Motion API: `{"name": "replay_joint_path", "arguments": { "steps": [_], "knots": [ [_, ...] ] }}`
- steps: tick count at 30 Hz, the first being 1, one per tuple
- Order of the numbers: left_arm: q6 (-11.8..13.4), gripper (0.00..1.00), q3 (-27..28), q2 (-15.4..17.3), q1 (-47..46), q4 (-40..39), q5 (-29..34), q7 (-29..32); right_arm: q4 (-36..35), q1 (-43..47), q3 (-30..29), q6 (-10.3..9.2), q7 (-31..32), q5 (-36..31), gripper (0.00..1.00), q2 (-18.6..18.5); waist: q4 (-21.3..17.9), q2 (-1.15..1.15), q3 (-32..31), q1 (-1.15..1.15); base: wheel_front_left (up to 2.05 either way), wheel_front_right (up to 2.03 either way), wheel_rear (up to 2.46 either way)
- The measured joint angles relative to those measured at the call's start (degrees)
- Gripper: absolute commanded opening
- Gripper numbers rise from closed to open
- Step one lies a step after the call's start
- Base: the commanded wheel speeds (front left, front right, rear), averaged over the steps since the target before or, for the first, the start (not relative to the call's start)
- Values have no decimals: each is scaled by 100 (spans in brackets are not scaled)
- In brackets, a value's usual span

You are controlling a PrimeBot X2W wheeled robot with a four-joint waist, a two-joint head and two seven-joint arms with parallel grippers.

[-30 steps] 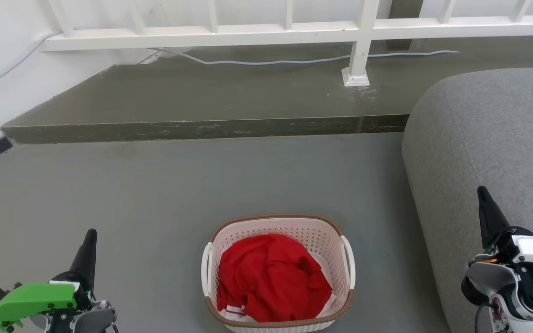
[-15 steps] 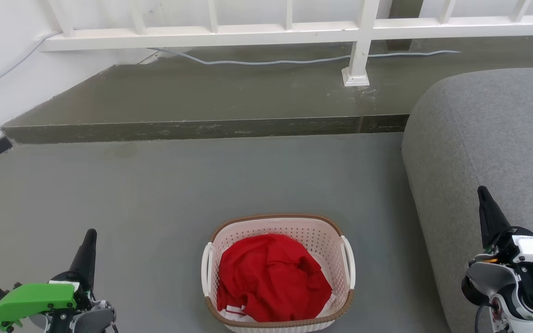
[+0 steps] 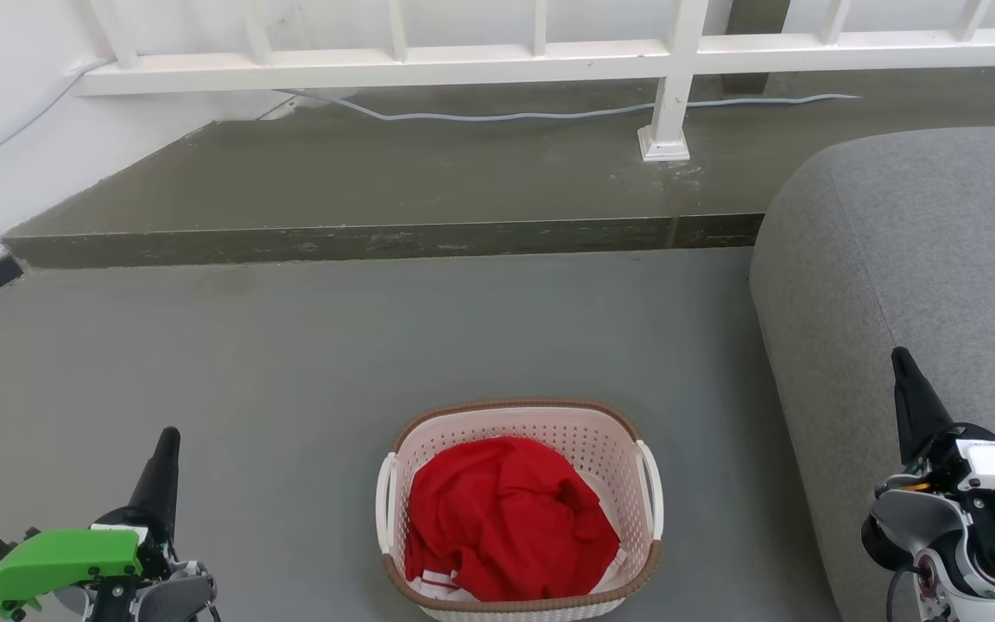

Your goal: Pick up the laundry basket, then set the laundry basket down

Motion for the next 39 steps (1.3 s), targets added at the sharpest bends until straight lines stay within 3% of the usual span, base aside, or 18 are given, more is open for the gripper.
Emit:
{"name": "replay_joint_path", "arguments": {
  "steps": [39],
  "knots": [
    [0, 0, 40, -15, 0, -7, 7, 47, -5, 0, -18, 1, 1, -18, 0, 20, 0, 0, 0, 0, 0, 0, 0]
  ]
}}
